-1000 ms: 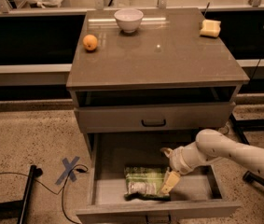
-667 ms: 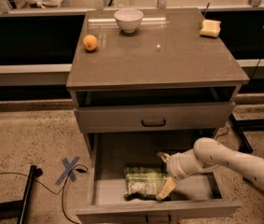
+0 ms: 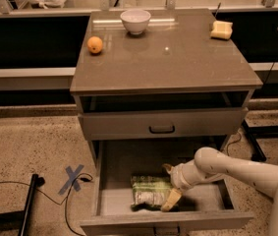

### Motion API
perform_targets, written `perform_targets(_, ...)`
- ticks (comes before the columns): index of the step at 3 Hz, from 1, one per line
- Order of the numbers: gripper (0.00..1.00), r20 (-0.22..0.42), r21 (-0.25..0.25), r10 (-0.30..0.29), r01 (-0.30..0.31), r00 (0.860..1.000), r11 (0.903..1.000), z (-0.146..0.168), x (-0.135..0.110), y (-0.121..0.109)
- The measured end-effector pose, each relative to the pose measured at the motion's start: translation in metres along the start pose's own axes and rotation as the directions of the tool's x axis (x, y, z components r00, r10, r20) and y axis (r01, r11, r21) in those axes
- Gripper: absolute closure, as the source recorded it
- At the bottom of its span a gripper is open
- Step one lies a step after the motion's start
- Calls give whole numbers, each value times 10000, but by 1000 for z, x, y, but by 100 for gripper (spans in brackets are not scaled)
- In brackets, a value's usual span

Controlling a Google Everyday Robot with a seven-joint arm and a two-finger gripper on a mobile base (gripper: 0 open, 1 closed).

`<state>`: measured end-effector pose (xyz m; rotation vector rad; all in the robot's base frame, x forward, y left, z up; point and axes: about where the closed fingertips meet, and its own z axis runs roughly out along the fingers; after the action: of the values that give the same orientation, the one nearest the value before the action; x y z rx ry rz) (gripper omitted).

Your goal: Pick green jalapeno chip bag from middle drawer and place on counter

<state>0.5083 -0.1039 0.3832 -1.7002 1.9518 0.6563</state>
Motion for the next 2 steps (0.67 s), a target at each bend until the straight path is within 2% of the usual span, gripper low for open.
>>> perform_targets(1, 23, -492, -96, -77, 73, 9988, 9999, 18, 7, -3)
perform_targets(2, 45, -426, -134, -260, 255, 9988, 9996, 21, 3, -2)
